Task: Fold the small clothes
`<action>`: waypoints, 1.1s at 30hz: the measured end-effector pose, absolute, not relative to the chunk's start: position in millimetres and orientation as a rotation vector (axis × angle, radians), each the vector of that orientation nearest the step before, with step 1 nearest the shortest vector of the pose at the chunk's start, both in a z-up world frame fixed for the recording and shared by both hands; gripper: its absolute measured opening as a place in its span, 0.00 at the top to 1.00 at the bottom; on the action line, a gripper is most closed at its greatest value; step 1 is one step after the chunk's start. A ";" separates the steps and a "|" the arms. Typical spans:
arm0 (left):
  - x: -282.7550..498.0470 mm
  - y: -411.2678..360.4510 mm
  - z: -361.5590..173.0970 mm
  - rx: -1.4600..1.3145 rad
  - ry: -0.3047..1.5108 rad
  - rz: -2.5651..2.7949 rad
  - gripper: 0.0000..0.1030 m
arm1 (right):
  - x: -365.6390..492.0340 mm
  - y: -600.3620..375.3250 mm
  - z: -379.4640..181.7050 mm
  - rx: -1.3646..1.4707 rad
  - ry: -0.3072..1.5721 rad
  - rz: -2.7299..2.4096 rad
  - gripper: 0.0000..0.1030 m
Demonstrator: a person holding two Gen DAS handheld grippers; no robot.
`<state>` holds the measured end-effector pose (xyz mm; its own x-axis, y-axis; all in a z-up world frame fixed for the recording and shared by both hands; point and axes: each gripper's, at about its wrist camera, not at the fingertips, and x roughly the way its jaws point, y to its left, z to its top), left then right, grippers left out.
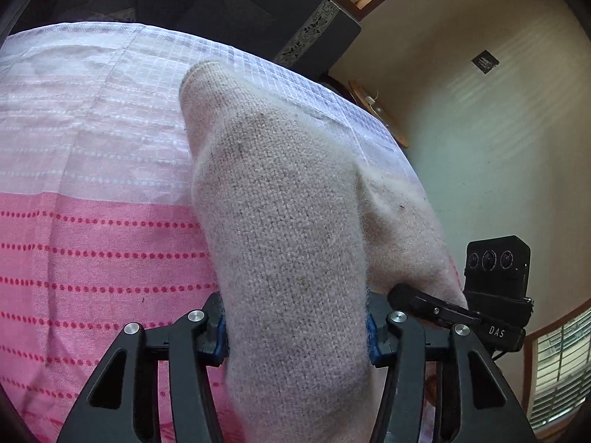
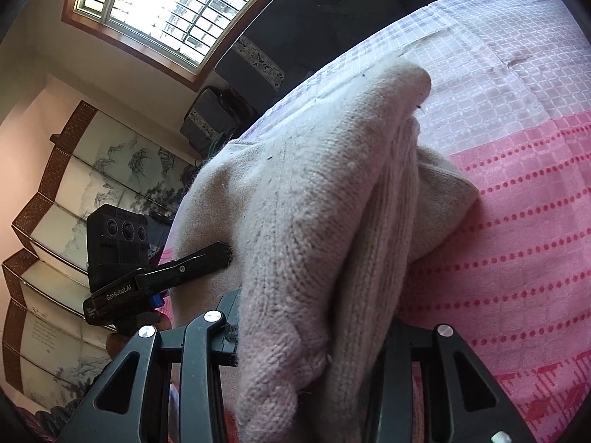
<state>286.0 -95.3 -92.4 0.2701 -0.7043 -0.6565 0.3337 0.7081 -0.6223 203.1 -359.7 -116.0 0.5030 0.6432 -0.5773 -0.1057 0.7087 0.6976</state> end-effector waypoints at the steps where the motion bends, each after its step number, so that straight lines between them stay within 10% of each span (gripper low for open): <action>1: 283.1 -91.8 -91.7 -0.400 1.090 -0.718 0.48 | 200.9 -355.9 -115.9 0.651 0.943 0.495 0.64; 33: 148.1 -6.5 -58.2 -0.171 0.925 -0.538 0.48 | 128.8 -256.9 -97.4 0.522 0.913 0.523 0.65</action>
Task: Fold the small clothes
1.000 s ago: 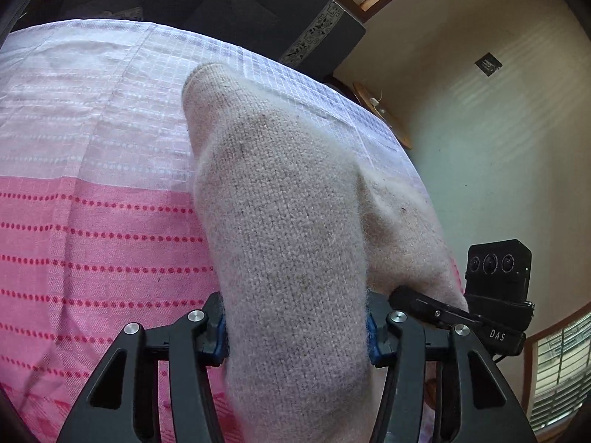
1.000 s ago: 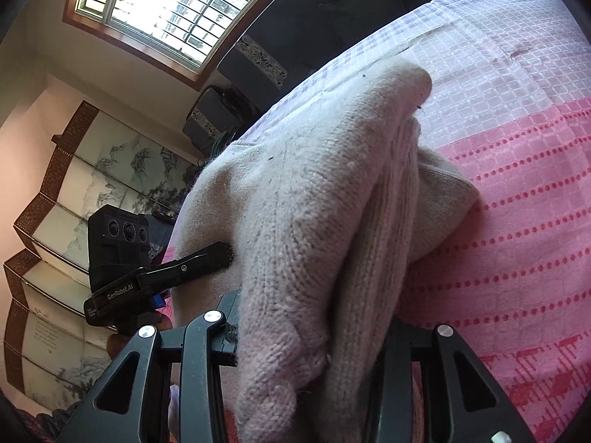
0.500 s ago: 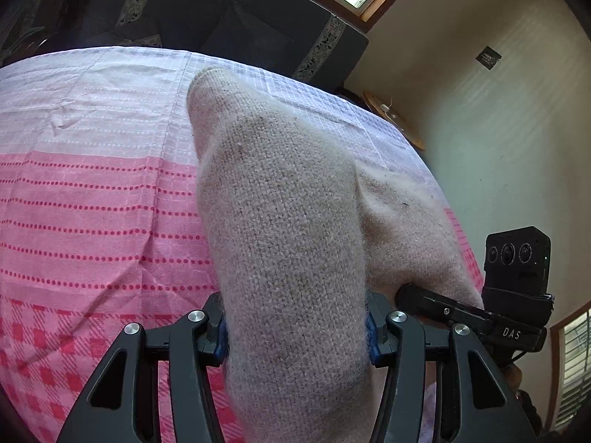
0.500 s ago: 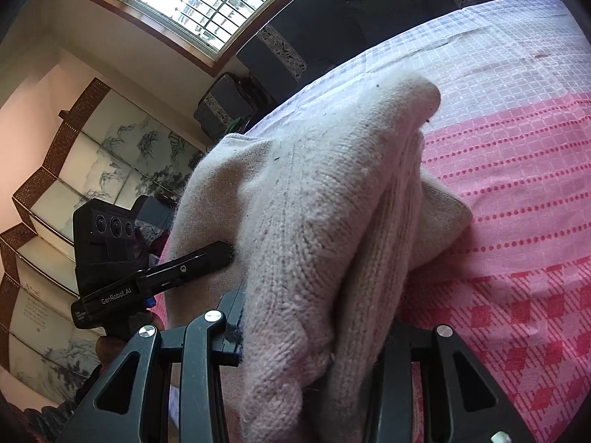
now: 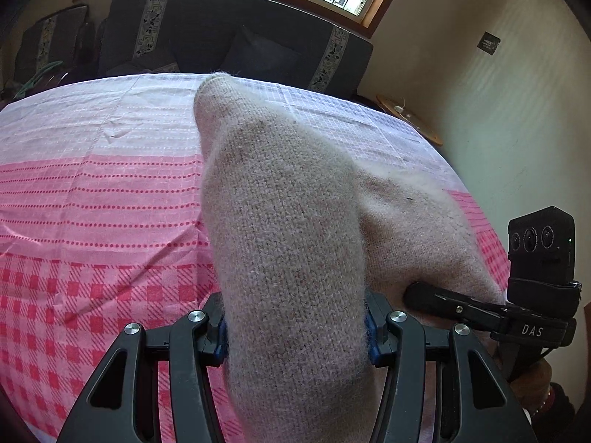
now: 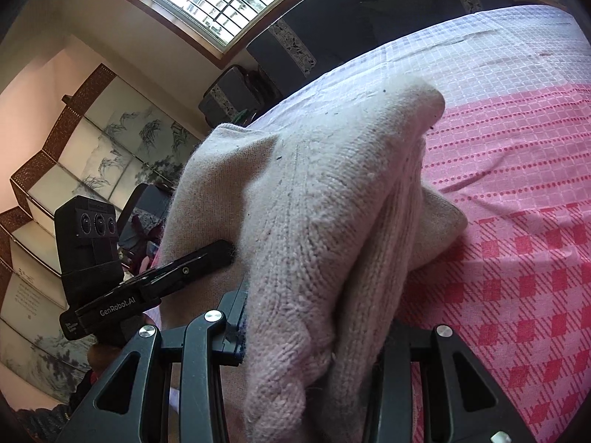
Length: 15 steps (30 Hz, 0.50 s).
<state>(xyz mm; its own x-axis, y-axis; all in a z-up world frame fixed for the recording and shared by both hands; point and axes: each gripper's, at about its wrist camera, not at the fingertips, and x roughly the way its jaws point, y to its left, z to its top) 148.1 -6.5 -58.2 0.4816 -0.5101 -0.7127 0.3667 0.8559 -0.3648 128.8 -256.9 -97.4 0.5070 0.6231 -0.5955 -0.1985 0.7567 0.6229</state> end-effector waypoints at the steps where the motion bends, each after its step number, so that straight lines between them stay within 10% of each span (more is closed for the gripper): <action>1: 145.5 -7.0 -57.0 -0.166 0.921 -0.535 0.48 | 127.5 -256.2 -97.3 0.521 0.913 0.521 0.65; 15: 109.2 4.8 -51.8 -0.128 0.888 -0.515 0.48 | 109.6 -244.1 -94.3 0.480 0.904 0.519 0.65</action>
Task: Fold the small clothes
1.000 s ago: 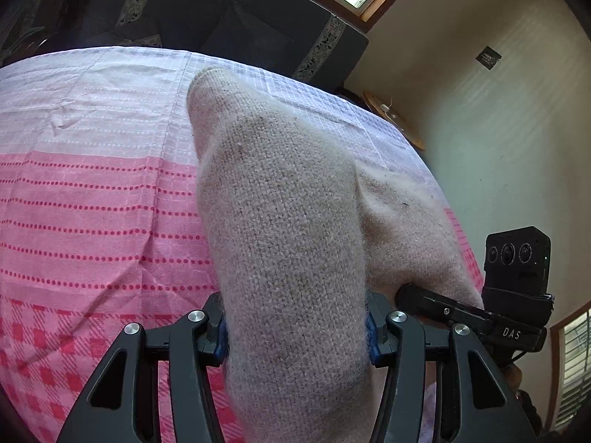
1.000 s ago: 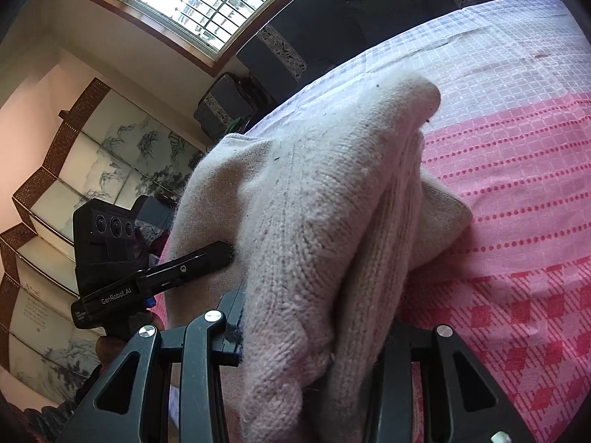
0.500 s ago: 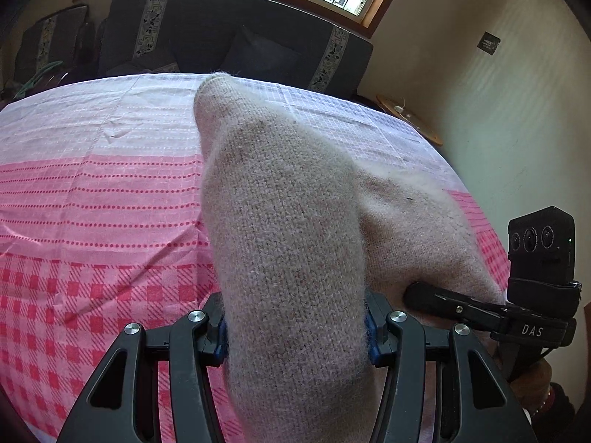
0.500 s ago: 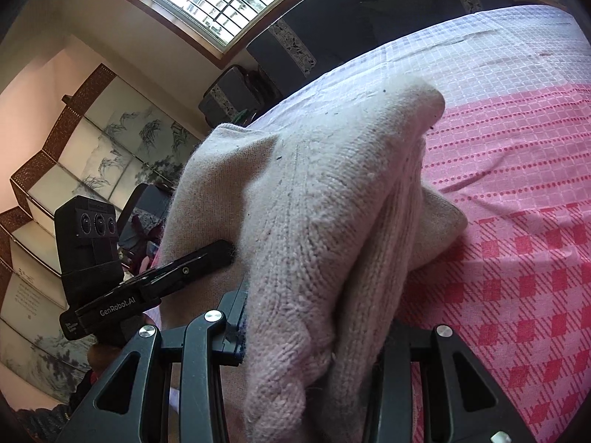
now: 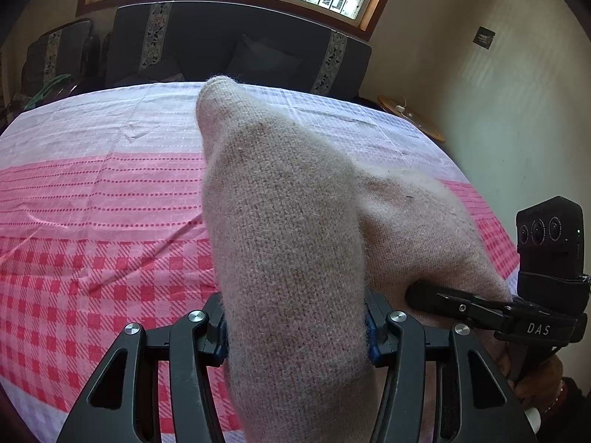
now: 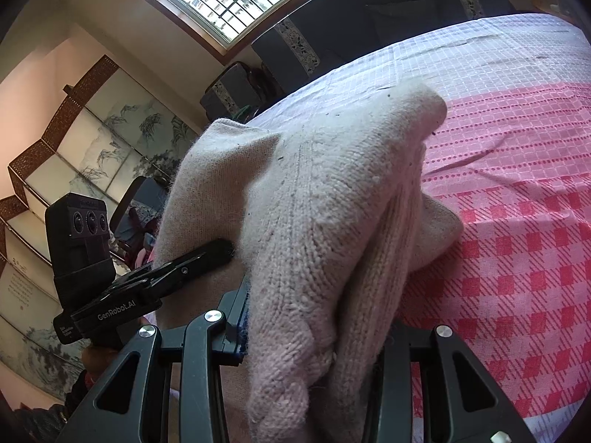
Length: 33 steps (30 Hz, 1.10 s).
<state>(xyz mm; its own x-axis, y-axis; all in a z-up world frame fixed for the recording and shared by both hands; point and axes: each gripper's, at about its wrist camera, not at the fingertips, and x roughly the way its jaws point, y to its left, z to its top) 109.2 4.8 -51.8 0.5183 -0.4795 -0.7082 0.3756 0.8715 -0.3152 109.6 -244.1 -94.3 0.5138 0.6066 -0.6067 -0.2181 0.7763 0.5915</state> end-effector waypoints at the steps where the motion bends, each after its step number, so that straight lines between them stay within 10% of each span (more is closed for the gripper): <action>1: 107.2 5.9 -52.0 -0.127 0.888 -0.514 0.48 | 109.3 -243.0 -93.5 0.477 0.904 0.520 0.65; 33: 43.2 27.1 -60.4 -0.094 0.860 -0.481 0.48 | 108.7 -234.9 -95.9 0.435 0.896 0.535 0.65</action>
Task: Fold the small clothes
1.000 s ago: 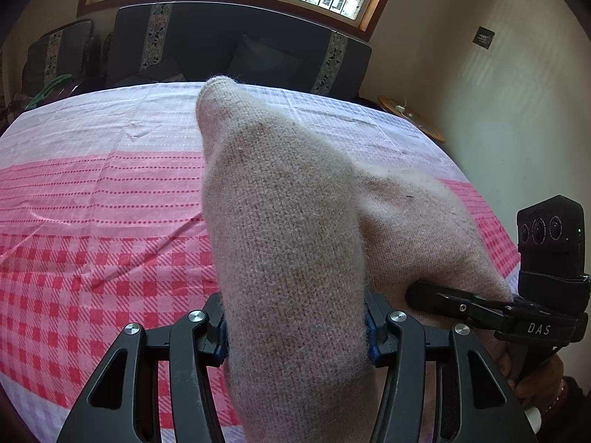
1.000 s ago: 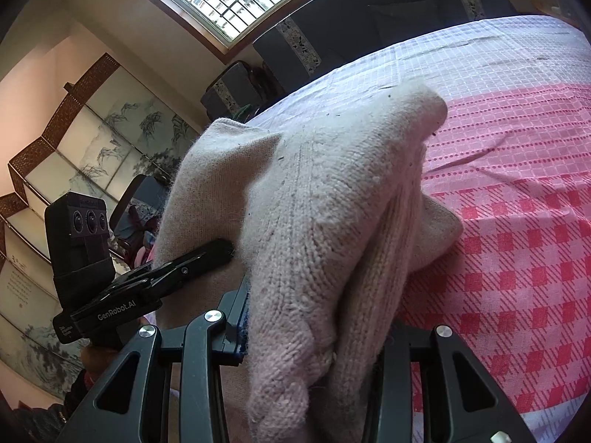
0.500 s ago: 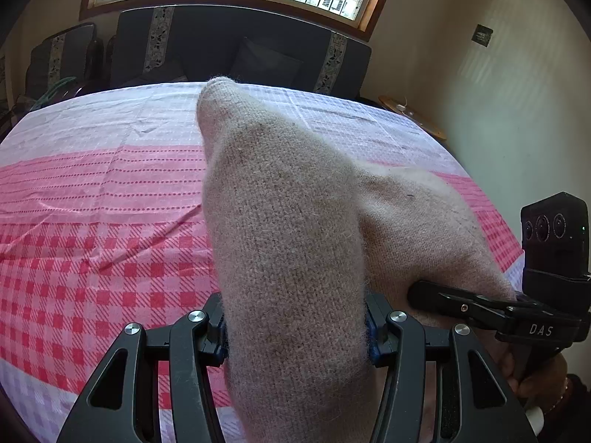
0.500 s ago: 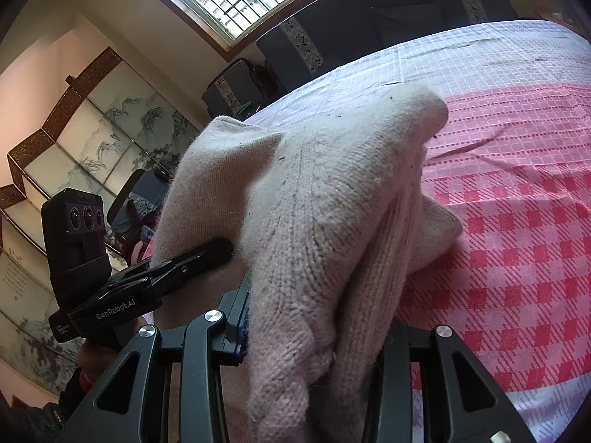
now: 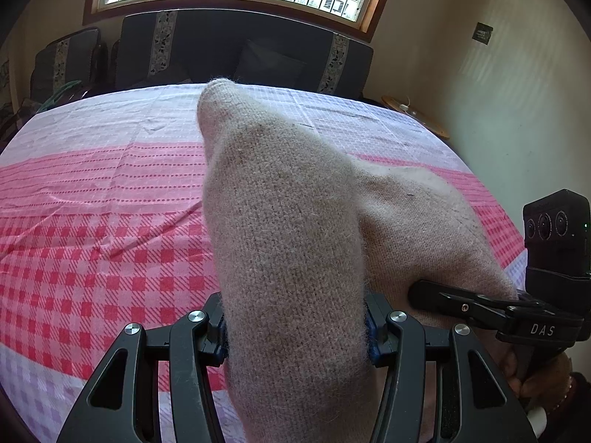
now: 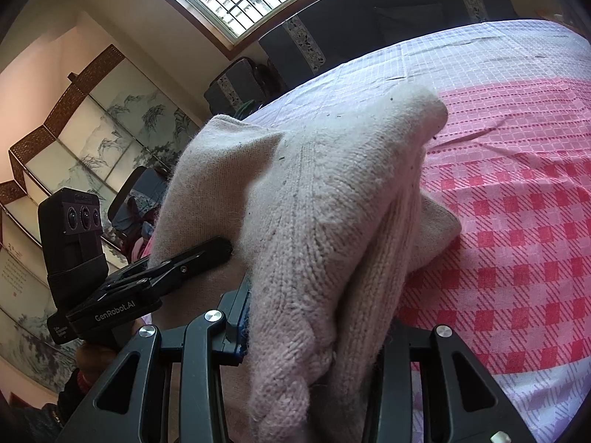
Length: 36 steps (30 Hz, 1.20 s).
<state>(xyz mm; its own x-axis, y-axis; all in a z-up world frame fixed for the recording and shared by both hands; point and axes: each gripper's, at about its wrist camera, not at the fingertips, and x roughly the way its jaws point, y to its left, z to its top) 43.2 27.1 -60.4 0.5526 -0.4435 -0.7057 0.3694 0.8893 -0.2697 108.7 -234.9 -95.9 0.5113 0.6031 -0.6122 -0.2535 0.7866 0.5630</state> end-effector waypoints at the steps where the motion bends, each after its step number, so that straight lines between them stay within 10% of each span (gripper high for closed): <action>1: 41.9 28.4 -60.2 -0.093 0.860 -0.480 0.48 | 108.7 -234.9 -96.0 0.435 0.896 0.535 0.65; 36: 18.7 36.2 -54.8 -0.092 0.870 -0.470 0.48 | 110.4 -231.5 -97.6 0.412 0.896 0.537 0.65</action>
<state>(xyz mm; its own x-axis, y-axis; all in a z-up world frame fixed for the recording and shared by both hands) 18.7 36.2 -54.8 0.5503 -0.4335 -0.7136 0.3597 0.8944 -0.2659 110.4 -231.5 -97.6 0.5098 0.5971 -0.6194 -0.2649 0.7939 0.5473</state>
